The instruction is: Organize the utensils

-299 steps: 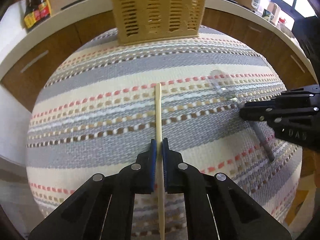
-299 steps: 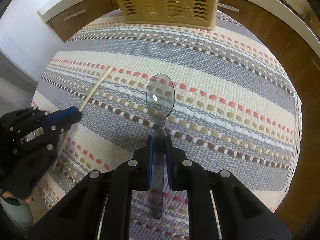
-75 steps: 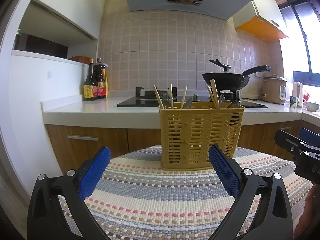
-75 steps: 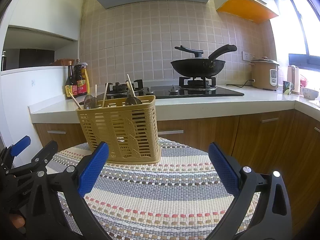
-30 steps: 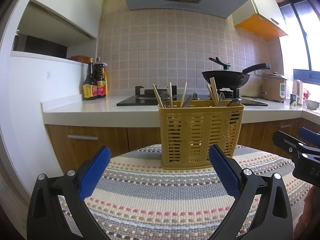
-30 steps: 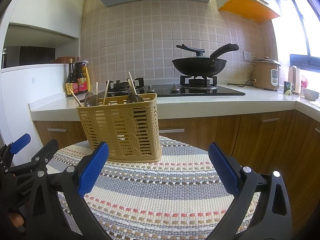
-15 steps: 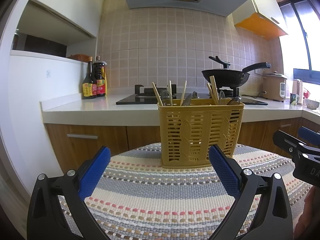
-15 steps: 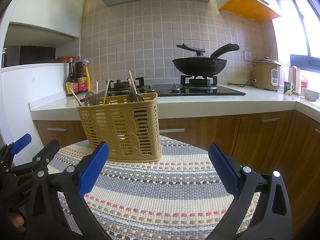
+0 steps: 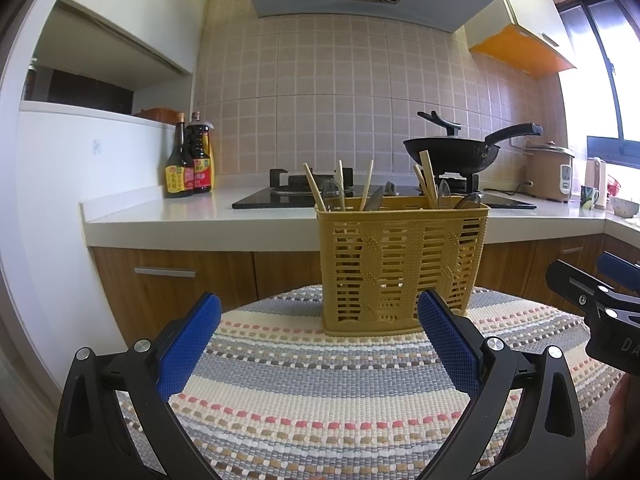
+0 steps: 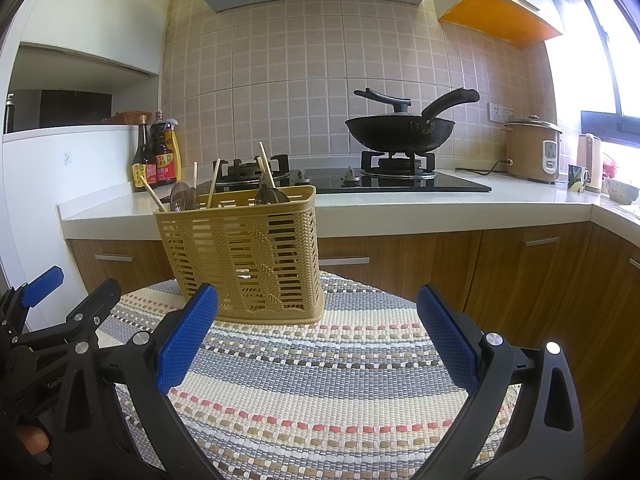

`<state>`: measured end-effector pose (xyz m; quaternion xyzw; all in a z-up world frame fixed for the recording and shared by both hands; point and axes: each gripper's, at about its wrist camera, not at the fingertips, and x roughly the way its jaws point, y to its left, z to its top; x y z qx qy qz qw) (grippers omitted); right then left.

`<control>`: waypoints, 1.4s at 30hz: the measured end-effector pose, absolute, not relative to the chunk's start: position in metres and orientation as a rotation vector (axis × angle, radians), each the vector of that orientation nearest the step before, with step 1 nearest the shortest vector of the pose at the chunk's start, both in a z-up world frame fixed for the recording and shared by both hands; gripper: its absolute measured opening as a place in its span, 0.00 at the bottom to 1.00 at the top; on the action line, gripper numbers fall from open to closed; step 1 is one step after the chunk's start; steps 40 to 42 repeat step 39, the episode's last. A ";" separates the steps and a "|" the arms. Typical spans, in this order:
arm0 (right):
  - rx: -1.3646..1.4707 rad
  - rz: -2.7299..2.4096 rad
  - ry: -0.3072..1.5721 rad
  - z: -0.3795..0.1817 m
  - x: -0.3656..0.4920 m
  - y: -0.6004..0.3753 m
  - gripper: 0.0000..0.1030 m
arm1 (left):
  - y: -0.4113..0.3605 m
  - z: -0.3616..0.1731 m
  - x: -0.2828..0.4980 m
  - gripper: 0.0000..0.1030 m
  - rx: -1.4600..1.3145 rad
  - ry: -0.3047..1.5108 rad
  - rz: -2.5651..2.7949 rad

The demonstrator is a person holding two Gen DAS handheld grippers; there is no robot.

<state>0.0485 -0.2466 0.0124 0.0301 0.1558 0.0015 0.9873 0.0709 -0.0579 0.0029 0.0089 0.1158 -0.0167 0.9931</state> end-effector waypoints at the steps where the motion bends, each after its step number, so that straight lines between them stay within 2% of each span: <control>1: 0.058 0.004 0.312 0.012 0.049 -0.246 0.92 | -0.058 0.003 0.071 0.93 0.018 0.232 -0.034; 27: 0.045 0.009 0.312 0.012 0.049 -0.247 0.92 | -0.045 0.006 0.071 0.93 -0.039 0.216 0.023; 42: 0.043 0.008 0.312 0.012 0.049 -0.247 0.92 | -0.032 0.006 0.080 0.93 -0.094 0.274 0.015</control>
